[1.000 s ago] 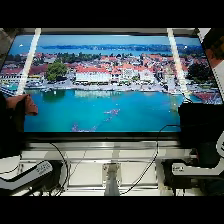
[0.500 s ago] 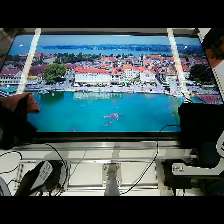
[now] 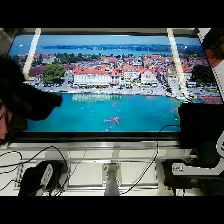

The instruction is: Fold the clothes and pants, and hang the long-sleeved shirts on hangers.

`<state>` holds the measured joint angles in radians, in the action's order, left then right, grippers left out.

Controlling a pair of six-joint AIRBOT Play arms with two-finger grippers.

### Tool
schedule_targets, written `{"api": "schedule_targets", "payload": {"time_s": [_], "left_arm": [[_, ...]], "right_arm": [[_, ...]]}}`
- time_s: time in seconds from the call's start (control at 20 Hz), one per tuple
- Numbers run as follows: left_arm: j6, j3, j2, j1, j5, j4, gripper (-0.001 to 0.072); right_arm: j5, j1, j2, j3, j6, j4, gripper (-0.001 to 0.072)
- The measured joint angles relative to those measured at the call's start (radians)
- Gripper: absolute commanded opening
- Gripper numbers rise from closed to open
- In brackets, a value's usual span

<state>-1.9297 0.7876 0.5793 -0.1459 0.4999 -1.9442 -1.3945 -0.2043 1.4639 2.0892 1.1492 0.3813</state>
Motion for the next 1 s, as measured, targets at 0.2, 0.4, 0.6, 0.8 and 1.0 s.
{"api": "schedule_targets", "payload": {"time_s": [0.2, 0.4, 0.6, 0.8, 1.0], "left_arm": [[0.0, 0.0, 0.025, 0.285, 0.0, 0.042, 0.0009], [-0.037, 0.003, 0.133, 0.491, -0.037, 0.055, 0.0007], [-0.106, 0.076, 0.304, 0.609, -0.103, 0.058, 0.0007], [-0.103, 0.232, 0.516, 0.719, -0.1, 0.058, 0.0007], [0.034, 0.337, 0.715, 0.852, 0.073, 0.061, 0.001]], "right_arm": [[0.0, 0.0, 0.0, 0.0, 0.0, 0.0, 0.0023], [-0.005, -0.001, 0.0, 0.0, 0.0, -0.02, 0.0021], [-0.006, -0.013, 0.0, 0.0, 0.029, -0.189, 0.002], [-0.003, -0.031, 0.001, -0.031, 0.077, -0.429, 0.002], [-0.014, -0.053, 0.017, -0.083, 0.117, -0.653, 0.002]]}}
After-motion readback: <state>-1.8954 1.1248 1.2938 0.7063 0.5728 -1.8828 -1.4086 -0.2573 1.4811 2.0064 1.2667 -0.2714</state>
